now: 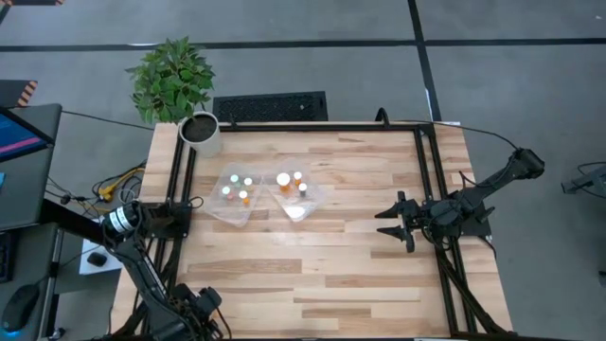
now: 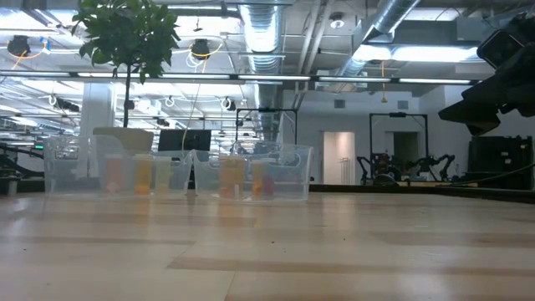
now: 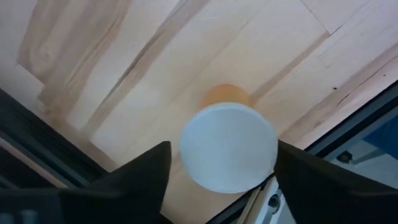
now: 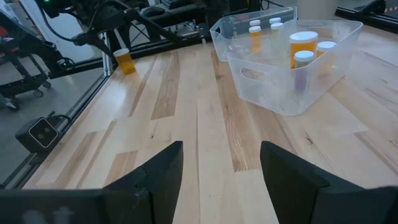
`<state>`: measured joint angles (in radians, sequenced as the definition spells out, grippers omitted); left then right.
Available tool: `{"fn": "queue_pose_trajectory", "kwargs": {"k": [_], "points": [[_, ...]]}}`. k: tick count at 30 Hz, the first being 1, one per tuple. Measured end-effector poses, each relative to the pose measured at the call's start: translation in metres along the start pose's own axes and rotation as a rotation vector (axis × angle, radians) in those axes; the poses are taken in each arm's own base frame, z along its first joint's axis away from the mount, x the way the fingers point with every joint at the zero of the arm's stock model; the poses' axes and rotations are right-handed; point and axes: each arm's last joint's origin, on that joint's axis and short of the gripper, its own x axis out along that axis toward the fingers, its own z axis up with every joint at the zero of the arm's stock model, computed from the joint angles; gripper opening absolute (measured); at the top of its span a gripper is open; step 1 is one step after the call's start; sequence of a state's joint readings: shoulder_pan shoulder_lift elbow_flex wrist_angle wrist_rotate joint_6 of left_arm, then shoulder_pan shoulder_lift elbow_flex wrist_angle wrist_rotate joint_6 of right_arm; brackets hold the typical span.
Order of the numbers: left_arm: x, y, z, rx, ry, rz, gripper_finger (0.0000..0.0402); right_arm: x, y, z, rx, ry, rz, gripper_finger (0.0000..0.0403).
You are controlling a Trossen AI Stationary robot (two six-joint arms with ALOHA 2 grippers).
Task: Pick and place medicine bottles into bin by pill shape (circle, oval)
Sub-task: Put the orange capsule bottle into the right transparent bin
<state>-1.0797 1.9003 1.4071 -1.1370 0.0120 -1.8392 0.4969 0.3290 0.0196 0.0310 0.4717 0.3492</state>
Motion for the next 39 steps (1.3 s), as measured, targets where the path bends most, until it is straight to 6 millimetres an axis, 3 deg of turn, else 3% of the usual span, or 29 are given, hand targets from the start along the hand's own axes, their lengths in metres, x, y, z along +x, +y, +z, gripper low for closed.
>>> {"fn": "queue_pose_trajectory", "kwargs": {"k": [8, 17, 29, 39], "points": [[0.0, -0.001, 0.003, -0.003, 0.001, 0.001, 0.0195, 0.0, 0.0, 0.0, 0.0, 0.0, 0.0, 0.0226], [-0.001, -0.006, 0.023, -0.005, -0.04, -0.015, 0.021, 0.0, 0.0, 0.0, -0.001, 0.0, 0.0, 0.0226], [-0.001, -0.015, 0.103, 0.152, -0.071, -0.028, 0.0207, 0.0, 0.0, 0.0, -0.001, 0.0, 0.0, 0.0226], [-0.004, -0.004, 0.187, 0.354, -0.109, 0.004, 0.0206, 0.0, 0.0, 0.0, -0.001, 0.0, 0.0, 0.0226]]}}
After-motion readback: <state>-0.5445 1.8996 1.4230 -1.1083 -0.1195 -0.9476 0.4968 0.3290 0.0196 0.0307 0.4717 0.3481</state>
